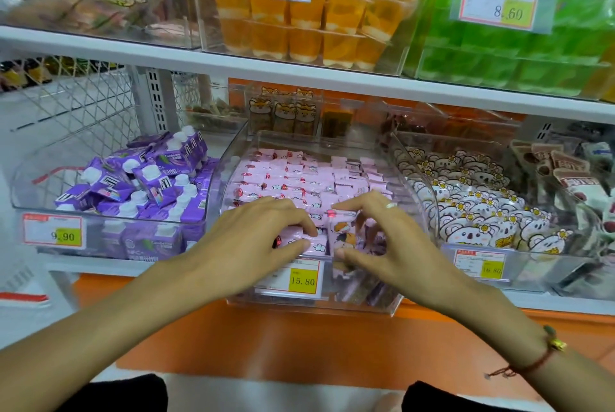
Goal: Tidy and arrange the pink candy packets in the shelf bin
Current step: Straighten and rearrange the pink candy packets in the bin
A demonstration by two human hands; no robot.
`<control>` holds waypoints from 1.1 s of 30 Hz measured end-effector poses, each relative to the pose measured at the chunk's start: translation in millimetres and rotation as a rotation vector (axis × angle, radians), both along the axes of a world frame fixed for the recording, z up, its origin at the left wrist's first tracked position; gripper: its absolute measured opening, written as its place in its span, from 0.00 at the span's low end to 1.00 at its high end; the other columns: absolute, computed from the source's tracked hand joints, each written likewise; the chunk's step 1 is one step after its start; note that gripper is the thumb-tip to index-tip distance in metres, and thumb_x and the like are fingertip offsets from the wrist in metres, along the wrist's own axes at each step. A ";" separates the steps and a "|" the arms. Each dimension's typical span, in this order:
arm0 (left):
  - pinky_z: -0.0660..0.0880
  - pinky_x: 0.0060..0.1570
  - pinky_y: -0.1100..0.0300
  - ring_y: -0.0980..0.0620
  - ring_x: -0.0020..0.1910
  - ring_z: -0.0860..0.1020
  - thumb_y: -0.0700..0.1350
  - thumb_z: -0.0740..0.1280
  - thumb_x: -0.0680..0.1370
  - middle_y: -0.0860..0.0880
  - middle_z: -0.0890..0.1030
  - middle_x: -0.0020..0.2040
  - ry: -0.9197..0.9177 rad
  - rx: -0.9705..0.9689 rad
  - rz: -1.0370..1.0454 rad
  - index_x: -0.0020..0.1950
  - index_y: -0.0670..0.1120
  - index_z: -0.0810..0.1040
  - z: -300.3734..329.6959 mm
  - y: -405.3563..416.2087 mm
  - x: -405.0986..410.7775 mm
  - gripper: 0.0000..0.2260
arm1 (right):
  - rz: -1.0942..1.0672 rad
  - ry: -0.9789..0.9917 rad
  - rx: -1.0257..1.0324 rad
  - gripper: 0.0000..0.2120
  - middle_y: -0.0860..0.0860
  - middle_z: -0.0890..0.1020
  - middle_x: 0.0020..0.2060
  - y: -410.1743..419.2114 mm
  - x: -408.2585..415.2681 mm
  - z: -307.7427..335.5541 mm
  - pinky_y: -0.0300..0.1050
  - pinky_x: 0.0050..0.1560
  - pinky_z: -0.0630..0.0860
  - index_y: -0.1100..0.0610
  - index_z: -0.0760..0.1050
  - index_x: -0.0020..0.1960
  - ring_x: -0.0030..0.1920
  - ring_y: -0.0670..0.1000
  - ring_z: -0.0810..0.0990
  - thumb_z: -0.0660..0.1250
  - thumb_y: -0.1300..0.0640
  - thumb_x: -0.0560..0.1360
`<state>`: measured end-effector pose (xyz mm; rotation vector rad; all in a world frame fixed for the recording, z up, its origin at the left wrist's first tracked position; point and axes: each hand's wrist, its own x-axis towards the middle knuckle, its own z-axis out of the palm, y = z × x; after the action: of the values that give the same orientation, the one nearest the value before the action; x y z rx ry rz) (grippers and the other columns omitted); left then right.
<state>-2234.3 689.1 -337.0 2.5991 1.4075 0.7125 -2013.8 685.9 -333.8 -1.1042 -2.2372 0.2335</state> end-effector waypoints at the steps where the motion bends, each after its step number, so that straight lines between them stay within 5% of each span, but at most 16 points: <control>1: 0.71 0.47 0.57 0.62 0.53 0.71 0.57 0.63 0.77 0.61 0.76 0.52 0.006 -0.004 0.001 0.55 0.60 0.76 0.0 0.6 -0.3 0.08 | 0.006 -0.016 -0.012 0.21 0.40 0.72 0.48 0.6 -0.2 -2.1 0.31 0.46 0.67 0.46 0.72 0.62 0.48 0.38 0.72 0.73 0.52 0.72; 4: 0.71 0.46 0.59 0.63 0.53 0.71 0.57 0.63 0.77 0.62 0.77 0.52 0.000 -0.014 0.007 0.55 0.60 0.76 -0.1 1.4 -1.3 0.08 | -0.017 0.026 -0.038 0.18 0.38 0.75 0.45 0.0 -0.2 -5.7 0.33 0.45 0.73 0.44 0.74 0.62 0.44 0.39 0.77 0.71 0.51 0.73; 9: 0.72 0.46 0.58 0.64 0.52 0.71 0.57 0.64 0.76 0.64 0.77 0.52 -0.006 -0.023 0.015 0.54 0.61 0.76 0.2 1.5 -1.9 0.07 | -0.067 0.392 -0.187 0.13 0.36 0.79 0.43 -6.4 -2.5 -11.1 0.31 0.40 0.77 0.45 0.71 0.46 0.40 0.40 0.83 0.74 0.55 0.69; 13: 0.73 0.49 0.56 0.63 0.53 0.72 0.56 0.65 0.76 0.62 0.78 0.51 -0.025 -0.042 0.017 0.53 0.60 0.77 2.5 1.1 -0.3 0.07 | -0.128 0.048 -0.008 0.07 0.43 0.80 0.50 -10.6 -3.5 -14.4 0.42 0.50 0.75 0.48 0.72 0.41 0.50 0.45 0.78 0.71 0.51 0.73; 16: 0.73 0.49 0.56 0.63 0.53 0.72 0.55 0.66 0.76 0.62 0.76 0.52 -0.041 -0.036 0.009 0.53 0.60 0.76 4.1 -0.7 0.3 0.07 | -0.144 -0.219 0.106 0.11 0.44 0.76 0.56 -10.2 -2.7 -15.3 0.39 0.54 0.68 0.52 0.78 0.45 0.59 0.44 0.69 0.63 0.46 0.77; 20: 0.70 0.53 0.59 0.63 0.59 0.68 0.53 0.65 0.78 0.64 0.71 0.58 -0.023 -0.005 -0.031 0.60 0.61 0.72 2.8 -2.3 2.4 0.11 | -0.138 -0.287 0.097 0.16 0.43 0.77 0.52 -9.6 -2.6 -5.7 0.39 0.47 0.67 0.51 0.78 0.45 0.54 0.44 0.71 0.57 0.42 0.78; 24: 0.65 0.55 0.66 0.65 0.64 0.63 0.55 0.60 0.80 0.65 0.67 0.66 0.029 0.028 -0.035 0.69 0.60 0.67 -1.3 -0.9 5.4 0.17 | -0.213 -0.157 0.125 0.07 0.43 0.78 0.43 4.3 -1.3 14.9 0.43 0.41 0.69 0.48 0.77 0.48 0.46 0.45 0.74 0.62 0.46 0.77; 28: 0.68 0.58 0.60 0.62 0.63 0.67 0.57 0.57 0.80 0.64 0.72 0.63 0.051 0.020 -0.025 0.67 0.61 0.68 -3.4 -0.2 5.4 0.15 | -0.218 -0.362 -0.103 0.16 0.46 0.76 0.47 25.6 -8.8 19.8 0.43 0.46 0.71 0.48 0.79 0.54 0.47 0.45 0.72 0.71 0.43 0.70; 33: 0.69 0.55 0.59 0.62 0.60 0.68 0.57 0.57 0.80 0.64 0.72 0.61 0.082 0.022 -0.036 0.64 0.61 0.69 -3.4 0.3 4.0 0.13 | -0.149 -0.245 -0.261 0.12 0.44 0.75 0.41 40.9 -5.6 23.5 0.30 0.35 0.65 0.51 0.83 0.48 0.36 0.38 0.71 0.76 0.48 0.67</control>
<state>-2230.4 689.4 -340.3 2.6925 1.3773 0.6279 -2019.4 726.9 -310.2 -1.5025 -2.3706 0.3511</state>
